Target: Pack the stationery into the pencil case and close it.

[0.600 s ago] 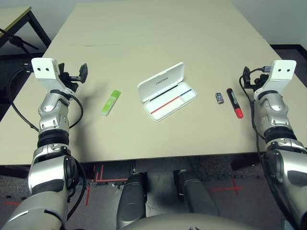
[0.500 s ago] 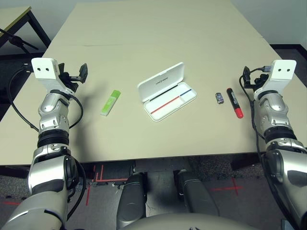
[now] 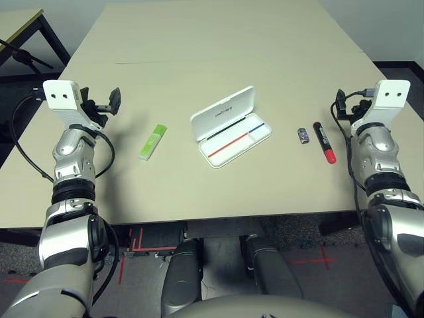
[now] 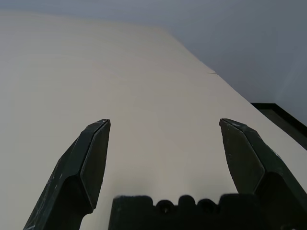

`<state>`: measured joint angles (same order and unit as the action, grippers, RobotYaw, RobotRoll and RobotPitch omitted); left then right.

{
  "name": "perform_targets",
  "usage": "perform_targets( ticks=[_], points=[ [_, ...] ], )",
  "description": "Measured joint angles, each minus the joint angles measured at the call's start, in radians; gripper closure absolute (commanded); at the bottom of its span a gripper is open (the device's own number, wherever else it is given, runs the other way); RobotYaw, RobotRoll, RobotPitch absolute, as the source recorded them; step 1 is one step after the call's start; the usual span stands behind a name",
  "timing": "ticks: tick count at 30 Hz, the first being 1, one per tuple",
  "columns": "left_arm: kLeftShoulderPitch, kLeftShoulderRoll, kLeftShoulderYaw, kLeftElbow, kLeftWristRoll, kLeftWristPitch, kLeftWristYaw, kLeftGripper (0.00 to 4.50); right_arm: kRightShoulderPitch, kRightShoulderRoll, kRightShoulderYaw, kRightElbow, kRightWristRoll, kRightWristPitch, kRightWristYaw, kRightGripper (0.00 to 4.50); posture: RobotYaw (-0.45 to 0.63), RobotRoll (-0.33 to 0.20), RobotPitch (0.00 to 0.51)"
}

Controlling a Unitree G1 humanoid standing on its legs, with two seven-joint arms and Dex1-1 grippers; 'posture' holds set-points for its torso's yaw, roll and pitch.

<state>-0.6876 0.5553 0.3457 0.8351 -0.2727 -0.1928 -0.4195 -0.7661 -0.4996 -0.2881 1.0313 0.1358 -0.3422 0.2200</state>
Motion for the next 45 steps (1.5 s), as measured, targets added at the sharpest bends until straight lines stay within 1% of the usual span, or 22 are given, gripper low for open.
perform_targets(
  ticks=[4,10,12,16,21,24,27,30,33,36,40,45],
  points=[
    [0.0,0.0,-0.004,-0.012,-0.001,0.004,-0.039,0.03,0.002,-0.037,0.008,-0.028,0.019,0.051,0.16,0.0,-0.11,0.0,0.148],
    [0.001,0.0,-0.012,-0.091,-0.01,0.043,-0.093,0.03,0.056,-0.093,0.091,-0.172,0.031,0.188,0.481,0.0,-0.1,0.0,0.148],
    [0.013,0.0,-0.015,-0.141,-0.015,0.065,-0.116,0.03,0.081,-0.118,0.125,-0.229,0.031,0.231,0.572,0.0,-0.09,0.0,0.148],
    [0.074,0.0,-0.035,-0.273,-0.026,0.143,-0.175,0.03,0.142,-0.174,0.178,-0.352,0.036,0.324,0.748,0.0,-0.07,0.0,0.148],
    [0.147,0.015,-0.059,-0.47,-0.065,0.269,-0.253,0.03,0.186,-0.219,0.227,-0.472,0.051,0.443,0.895,0.0,-0.06,0.0,0.144],
    [0.166,0.029,-0.068,-0.564,-0.085,0.328,-0.28,0.03,0.19,-0.23,0.237,-0.512,0.054,0.491,0.934,0.0,-0.04,0.0,0.14],
    [0.196,0.06,-0.094,-0.688,-0.112,0.421,-0.317,0.03,0.19,-0.233,0.245,-0.525,0.053,0.521,0.962,0.0,-0.04,0.0,0.137],
    [0.217,0.095,-0.143,-0.867,-0.167,0.553,-0.37,0.03,0.189,-0.233,0.263,-0.525,0.05,0.524,0.969,0.0,-0.04,0.0,0.136],
    [0.237,0.131,-0.197,-1.005,-0.21,0.666,-0.412,0.03,0.187,-0.233,0.275,-0.525,0.048,0.524,0.973,0.0,-0.03,0.0,0.136],
    [0.246,0.159,-0.267,-1.107,-0.231,0.76,-0.442,0.03,0.186,-0.233,0.277,-0.523,0.047,0.524,0.978,0.0,-0.03,0.0,0.138],
    [0.248,0.174,-0.361,-1.179,-0.235,0.842,-0.463,0.03,0.186,-0.234,0.28,-0.521,0.038,0.524,0.98,0.0,-0.04,0.0,0.14],
    [0.248,0.167,-0.478,-1.183,-0.196,0.864,-0.47,0.03,0.186,-0.234,0.283,-0.521,0.026,0.521,0.981,0.0,-0.05,0.0,0.148]
  ],
)
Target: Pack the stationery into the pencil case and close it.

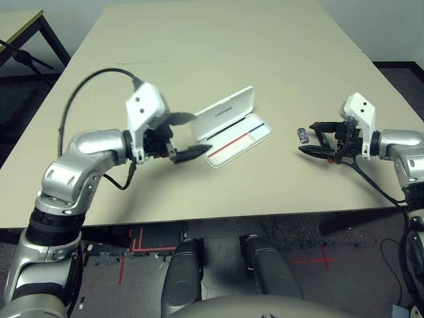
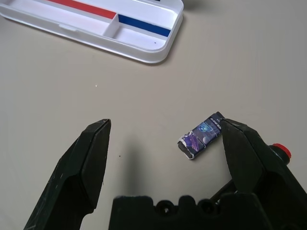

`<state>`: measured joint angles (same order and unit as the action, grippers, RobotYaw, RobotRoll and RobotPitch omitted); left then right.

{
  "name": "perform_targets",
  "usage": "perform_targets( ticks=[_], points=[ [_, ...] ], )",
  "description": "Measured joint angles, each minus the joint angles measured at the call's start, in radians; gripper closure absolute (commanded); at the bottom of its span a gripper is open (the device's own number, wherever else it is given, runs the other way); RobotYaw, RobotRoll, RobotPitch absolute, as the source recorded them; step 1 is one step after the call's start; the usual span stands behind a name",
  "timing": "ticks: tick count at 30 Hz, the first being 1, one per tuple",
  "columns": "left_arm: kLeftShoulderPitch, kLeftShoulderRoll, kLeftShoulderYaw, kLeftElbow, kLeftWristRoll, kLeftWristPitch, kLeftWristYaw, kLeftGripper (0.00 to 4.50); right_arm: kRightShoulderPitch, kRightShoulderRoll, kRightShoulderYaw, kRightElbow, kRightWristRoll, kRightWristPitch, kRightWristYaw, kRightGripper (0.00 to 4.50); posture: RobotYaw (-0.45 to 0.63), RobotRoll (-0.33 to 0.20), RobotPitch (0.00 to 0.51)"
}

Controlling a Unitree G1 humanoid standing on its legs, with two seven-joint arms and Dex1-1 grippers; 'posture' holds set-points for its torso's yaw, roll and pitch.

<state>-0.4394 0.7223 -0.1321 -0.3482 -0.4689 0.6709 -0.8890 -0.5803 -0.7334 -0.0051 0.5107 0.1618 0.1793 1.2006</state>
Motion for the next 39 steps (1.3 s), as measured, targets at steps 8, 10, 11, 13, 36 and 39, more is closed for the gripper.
perform_targets(
  ticks=[8,10,11,13,36,39],
  points=[
    [-0.014,-0.026,-0.156,0.02,0.112,0.0,-0.001,0.03,0.024,-0.007,0.001,-0.009,-0.007,0.0,0.0,0.0,-0.07,0.0,0.157],
    [-0.017,-0.046,-0.188,0.036,0.134,0.0,-0.001,0.03,0.037,-0.008,0.001,-0.024,-0.007,0.0,-0.001,0.0,-0.08,0.0,0.158],
    [-0.019,-0.053,-0.2,0.048,0.145,0.0,-0.001,0.03,0.044,-0.01,0.001,-0.035,-0.007,0.002,-0.001,0.0,-0.08,0.0,0.158],
    [-0.022,-0.063,-0.21,0.063,0.166,0.0,0.0,0.03,0.051,-0.016,0.0,-0.044,-0.007,0.004,-0.001,0.0,-0.08,0.0,0.158],
    [-0.061,-0.121,-0.28,0.169,0.278,0.005,-0.014,0.03,0.059,-0.027,0.0,-0.078,-0.007,0.016,-0.034,0.0,-0.09,0.0,0.157],
    [-0.067,-0.123,-0.281,0.173,0.287,0.007,-0.015,0.64,0.063,-0.027,0.0,-0.078,-0.007,0.015,-0.038,0.0,-0.11,0.0,0.158]
  ],
)
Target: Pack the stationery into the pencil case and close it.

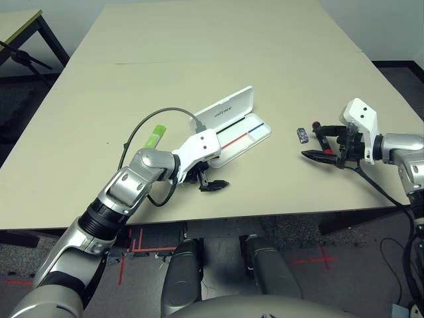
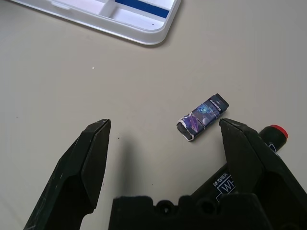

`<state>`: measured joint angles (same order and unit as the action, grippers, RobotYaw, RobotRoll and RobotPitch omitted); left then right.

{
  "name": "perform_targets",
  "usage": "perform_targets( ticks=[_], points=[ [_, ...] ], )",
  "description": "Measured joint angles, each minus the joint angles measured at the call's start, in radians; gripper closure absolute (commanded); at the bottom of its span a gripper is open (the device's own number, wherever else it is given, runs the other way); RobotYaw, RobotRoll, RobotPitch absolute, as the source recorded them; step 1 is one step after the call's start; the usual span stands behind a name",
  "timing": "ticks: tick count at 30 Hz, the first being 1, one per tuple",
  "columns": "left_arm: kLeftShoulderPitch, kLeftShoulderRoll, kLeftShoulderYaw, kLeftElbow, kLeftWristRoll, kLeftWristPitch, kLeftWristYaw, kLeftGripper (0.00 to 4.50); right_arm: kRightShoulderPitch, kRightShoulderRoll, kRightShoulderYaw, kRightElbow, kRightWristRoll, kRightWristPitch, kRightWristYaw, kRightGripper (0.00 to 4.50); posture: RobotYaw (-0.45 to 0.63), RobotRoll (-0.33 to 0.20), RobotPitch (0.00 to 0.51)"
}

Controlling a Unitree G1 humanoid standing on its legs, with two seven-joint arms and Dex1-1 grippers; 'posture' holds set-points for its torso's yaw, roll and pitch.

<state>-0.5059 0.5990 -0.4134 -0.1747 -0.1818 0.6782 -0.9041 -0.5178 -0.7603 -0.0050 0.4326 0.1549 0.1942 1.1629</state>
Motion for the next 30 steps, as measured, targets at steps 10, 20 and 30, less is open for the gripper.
perform_targets(
  ticks=[10,20,30],
  points=[
    [-0.04,-0.007,0.002,0.034,0.021,0.025,-0.011,4.4,0.027,0.0,0.0,-0.001,0.0,-0.006,-0.015,0.0,-0.12,0.0,0.159],
    [-0.066,-0.007,-0.001,0.047,0.036,0.034,-0.04,4.46,0.034,0.001,0.0,-0.001,-0.001,-0.021,-0.027,0.0,-0.13,0.0,0.158],
    [-0.077,0.021,-0.002,0.065,0.059,-0.008,-0.087,4.46,0.034,0.003,0.004,0.004,-0.003,-0.039,-0.035,0.0,-0.13,0.0,0.154]
  ],
)
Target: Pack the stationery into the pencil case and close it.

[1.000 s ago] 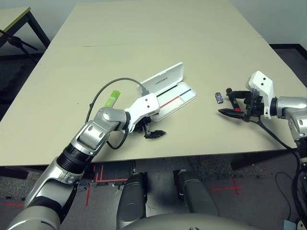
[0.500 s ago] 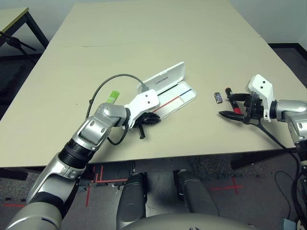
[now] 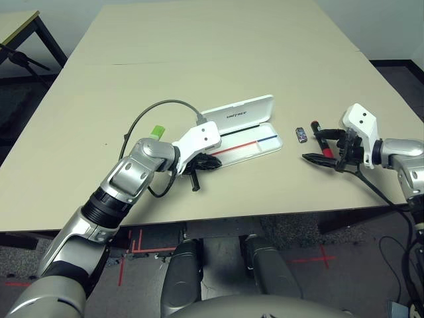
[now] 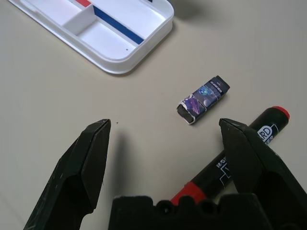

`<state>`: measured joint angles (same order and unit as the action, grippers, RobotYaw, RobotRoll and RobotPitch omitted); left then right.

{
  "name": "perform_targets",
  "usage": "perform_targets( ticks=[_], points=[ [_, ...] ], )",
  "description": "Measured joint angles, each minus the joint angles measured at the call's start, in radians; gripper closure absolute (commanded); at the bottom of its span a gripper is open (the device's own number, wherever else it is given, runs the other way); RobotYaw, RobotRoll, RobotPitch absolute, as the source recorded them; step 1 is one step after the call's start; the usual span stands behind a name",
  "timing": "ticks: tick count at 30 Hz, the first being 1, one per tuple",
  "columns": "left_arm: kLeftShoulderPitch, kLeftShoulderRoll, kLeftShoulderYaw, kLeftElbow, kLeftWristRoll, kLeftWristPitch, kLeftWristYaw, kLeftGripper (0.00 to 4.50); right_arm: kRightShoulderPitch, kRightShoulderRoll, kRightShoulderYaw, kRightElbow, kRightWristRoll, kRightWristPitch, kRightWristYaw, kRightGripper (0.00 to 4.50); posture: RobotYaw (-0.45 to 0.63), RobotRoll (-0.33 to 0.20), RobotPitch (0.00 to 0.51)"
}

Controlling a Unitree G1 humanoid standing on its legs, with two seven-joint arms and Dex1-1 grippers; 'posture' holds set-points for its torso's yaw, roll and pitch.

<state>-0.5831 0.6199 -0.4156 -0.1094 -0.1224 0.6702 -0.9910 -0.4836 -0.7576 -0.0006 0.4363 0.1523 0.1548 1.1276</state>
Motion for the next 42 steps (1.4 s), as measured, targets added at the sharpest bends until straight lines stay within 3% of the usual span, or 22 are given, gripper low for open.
perform_targets(
  ticks=[15,31,35,42],
  points=[
    [0.064,0.178,0.037,-0.145,-0.016,-0.102,-0.155,4.46,-0.016,0.021,0.029,0.045,-0.02,-0.029,0.0,0.0,-0.08,0.0,0.15],
    [0.164,0.188,0.053,-0.182,-0.043,-0.124,-0.17,4.46,-0.054,0.032,0.038,0.104,-0.041,-0.057,0.008,0.0,-0.07,0.0,0.153],
    [0.165,0.182,0.063,-0.171,-0.04,-0.131,-0.154,3.49,-0.06,0.033,0.04,0.108,-0.042,-0.059,0.017,0.0,-0.06,0.0,0.154],
    [0.212,0.223,0.123,-0.233,-0.076,-0.117,-0.158,0.71,-0.064,0.033,0.04,0.102,-0.04,-0.06,0.042,0.0,-0.06,0.0,0.155]
  ],
)
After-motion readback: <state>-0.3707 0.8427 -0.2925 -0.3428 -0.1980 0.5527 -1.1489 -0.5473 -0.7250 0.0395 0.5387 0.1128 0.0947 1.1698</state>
